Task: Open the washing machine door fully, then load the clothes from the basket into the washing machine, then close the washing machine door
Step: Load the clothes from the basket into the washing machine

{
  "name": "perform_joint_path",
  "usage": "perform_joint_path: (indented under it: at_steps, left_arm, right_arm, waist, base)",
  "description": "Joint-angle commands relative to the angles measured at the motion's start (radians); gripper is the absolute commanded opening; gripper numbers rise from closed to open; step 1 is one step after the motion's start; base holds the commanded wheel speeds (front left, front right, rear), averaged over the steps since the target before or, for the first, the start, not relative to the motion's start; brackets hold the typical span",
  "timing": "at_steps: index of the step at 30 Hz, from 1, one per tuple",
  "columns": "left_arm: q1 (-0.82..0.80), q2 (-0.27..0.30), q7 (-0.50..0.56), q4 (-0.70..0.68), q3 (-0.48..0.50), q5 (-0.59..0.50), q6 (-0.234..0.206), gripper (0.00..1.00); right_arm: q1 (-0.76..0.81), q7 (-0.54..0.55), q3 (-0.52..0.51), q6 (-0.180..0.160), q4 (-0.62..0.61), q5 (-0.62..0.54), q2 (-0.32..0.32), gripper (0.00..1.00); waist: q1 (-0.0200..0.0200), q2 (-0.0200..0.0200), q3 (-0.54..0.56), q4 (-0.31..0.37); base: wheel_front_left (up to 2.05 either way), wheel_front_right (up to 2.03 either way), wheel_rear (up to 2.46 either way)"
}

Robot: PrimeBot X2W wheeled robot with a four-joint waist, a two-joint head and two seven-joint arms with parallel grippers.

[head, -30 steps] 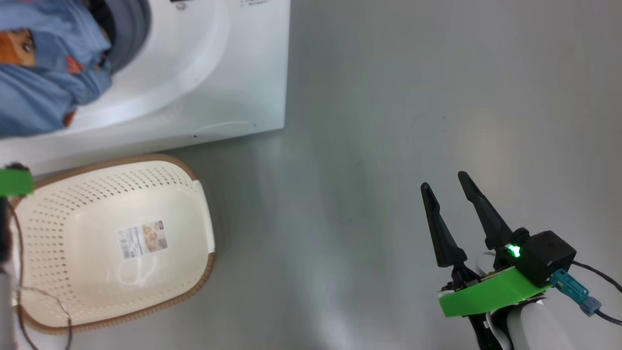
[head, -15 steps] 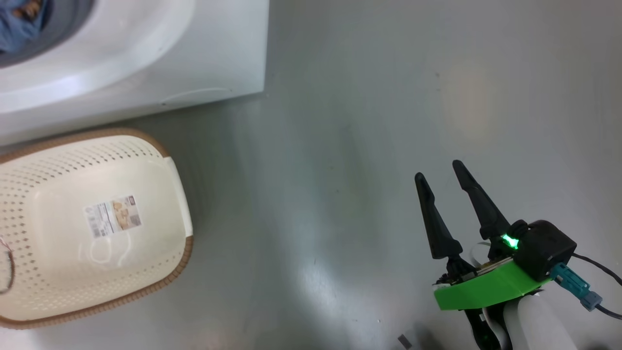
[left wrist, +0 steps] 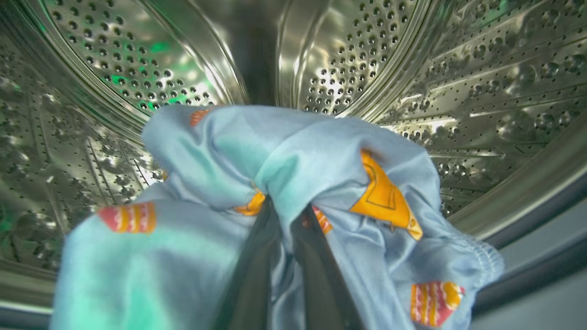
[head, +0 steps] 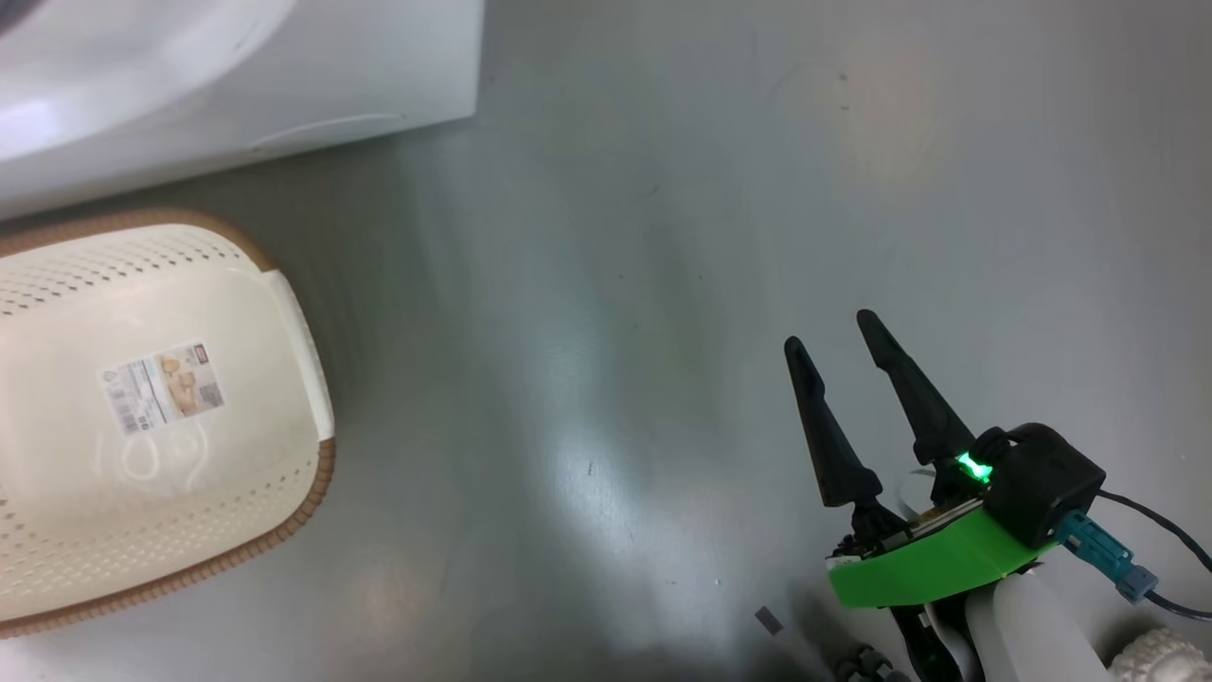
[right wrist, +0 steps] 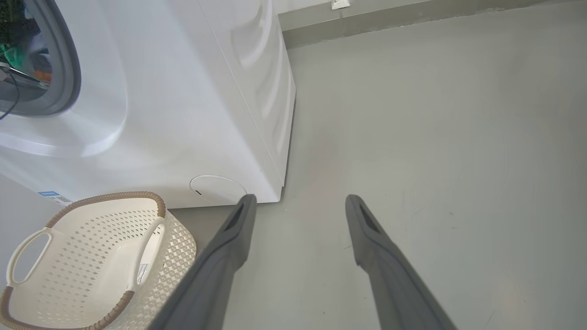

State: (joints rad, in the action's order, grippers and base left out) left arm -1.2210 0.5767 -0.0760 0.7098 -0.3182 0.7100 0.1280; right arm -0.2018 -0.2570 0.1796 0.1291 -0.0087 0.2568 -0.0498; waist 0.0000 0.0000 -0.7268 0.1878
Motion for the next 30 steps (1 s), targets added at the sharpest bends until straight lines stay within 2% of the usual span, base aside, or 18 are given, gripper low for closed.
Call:
perform_joint_path:
  at_steps: [1, 5, 9, 14, 18, 21, 26, 30]
  left_arm:
    - [-0.016, 0.07, 0.007, -0.024, 0.01, 0.014, 0.003, 0.0]
    - [-0.049, 0.109, 0.012, -0.032, -0.046, 0.08, 0.003, 0.0]
    - [-0.087, 0.137, -0.048, -0.044, -0.087, 0.117, 0.003, 0.0]
    - [-0.136, 0.169, -0.149, -0.071, -0.147, 0.122, 0.003, 0.0]
    - [-0.183, 0.18, -0.182, -0.075, -0.146, 0.106, 0.003, 0.0]
    - [-0.217, 0.179, -0.185, -0.103, -0.088, 0.061, 0.003, 0.0]
    - [-0.214, 0.148, -0.185, -0.157, 0.07, -0.041, 0.003, 0.0]
    - [-0.174, 0.118, -0.186, -0.149, 0.116, -0.078, 0.003, 0.0]
  right_arm:
    - [0.024, -0.005, 0.025, 0.002, -0.024, 0.009, 0.0, 1.0]
    - [0.032, -0.005, 0.033, 0.002, -0.028, 0.013, 0.0, 1.0]
    - [0.037, -0.005, 0.05, 0.002, -0.033, 0.017, 0.0, 1.0]
    - [0.041, -0.005, 0.073, 0.002, -0.037, 0.025, 0.0, 1.0]
    - [0.04, -0.005, 0.091, 0.002, -0.037, 0.037, 0.0, 1.0]
    - [0.042, -0.005, 0.106, 0.002, -0.04, 0.045, 0.0, 1.0]
    - [0.045, -0.005, 0.123, 0.002, -0.043, 0.055, 0.0, 1.0]
    - [0.048, -0.005, 0.125, 0.002, -0.042, 0.059, 0.0, 1.0]
  waist:
    - [0.0, 0.0, -0.013, 0.008]
    - [0.0, 0.0, -0.04, 0.015]
    - [0.0, 0.0, -0.068, 0.026]
    - [0.0, 0.0, -0.097, 0.04]
    - [0.0, 0.0, -0.117, 0.056]
    - [0.0, 0.0, -0.131, 0.068]
    - [0.0, 0.0, -0.143, 0.085]
    - [0.0, 0.0, -0.141, 0.089]
  base:
    - [0.0, 0.0, 0.0]
    - [0.0, 0.0, 0.0]
    - [0.0, 0.0, 0.0]
    - [0.0, 0.0, 0.0]
    - [0.0, 0.0, 0.0]
    - [0.0, 0.0, 0.0]
    - [0.0, 0.0, 0.0]
    - [0.0, 0.0, 0.0]
